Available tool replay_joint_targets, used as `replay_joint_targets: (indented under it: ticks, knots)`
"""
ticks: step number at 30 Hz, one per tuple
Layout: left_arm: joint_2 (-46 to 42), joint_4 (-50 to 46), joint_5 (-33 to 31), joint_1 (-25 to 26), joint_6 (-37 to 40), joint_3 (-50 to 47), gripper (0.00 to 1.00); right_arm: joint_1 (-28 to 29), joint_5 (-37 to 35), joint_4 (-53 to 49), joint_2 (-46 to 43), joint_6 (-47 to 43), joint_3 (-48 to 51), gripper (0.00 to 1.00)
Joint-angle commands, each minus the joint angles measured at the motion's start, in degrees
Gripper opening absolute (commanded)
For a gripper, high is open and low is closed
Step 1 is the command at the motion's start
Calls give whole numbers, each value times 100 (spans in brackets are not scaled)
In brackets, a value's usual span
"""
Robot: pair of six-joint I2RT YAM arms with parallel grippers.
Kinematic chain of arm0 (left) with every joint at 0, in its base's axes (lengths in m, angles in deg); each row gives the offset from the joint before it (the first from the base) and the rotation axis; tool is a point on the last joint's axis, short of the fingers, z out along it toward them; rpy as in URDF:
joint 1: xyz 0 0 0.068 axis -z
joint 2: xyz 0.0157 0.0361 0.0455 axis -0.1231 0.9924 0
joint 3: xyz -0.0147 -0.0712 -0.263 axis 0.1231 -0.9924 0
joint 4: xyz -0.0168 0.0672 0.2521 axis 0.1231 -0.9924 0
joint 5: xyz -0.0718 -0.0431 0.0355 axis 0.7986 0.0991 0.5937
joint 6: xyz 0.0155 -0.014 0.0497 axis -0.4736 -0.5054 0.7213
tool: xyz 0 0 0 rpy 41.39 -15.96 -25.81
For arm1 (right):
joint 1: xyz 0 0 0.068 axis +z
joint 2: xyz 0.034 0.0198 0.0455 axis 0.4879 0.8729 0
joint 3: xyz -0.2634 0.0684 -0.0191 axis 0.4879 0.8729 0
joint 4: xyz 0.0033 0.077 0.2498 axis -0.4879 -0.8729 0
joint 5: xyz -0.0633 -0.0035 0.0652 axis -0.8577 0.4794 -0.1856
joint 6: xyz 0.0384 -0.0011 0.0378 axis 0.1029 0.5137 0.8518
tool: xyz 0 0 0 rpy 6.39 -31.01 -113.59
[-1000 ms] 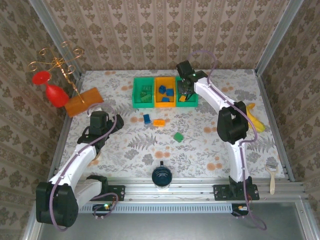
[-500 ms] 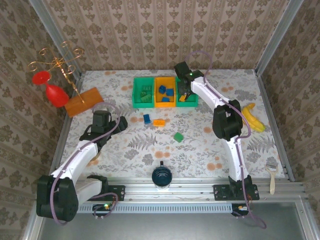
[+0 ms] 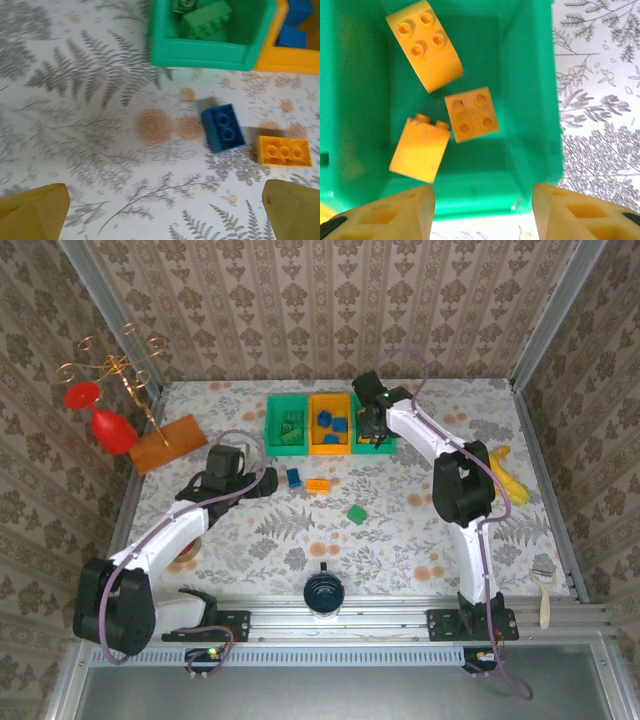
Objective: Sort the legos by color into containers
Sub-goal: Place the lego in the container, then pick up the lego from the center of the table.
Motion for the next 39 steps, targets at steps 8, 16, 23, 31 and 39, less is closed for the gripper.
replay_joint_targets:
  ticks: [8, 16, 23, 31, 39]
  knots:
    - [1419, -733, 469, 948, 1486, 1599, 100, -64, 47, 385, -1904, 812, 1724, 67]
    - [2620, -1510, 1017, 1142, 2857, 2734, 98, -309, 403, 590, -3046, 1264, 3049, 80]
    - [3256, -1764, 1351, 1241, 3839, 3156, 97, -407, 405, 641, -3868, 1372, 3772, 100]
    - [3699, -1850, 1473, 1261, 4667, 3405, 97, -430, 301, 642, -4425, 1564, 4251, 100]
    - [4135, -2003, 1435, 1261, 4905, 3685, 97, -440, 244, 607, -4458, 1575, 4271, 100]
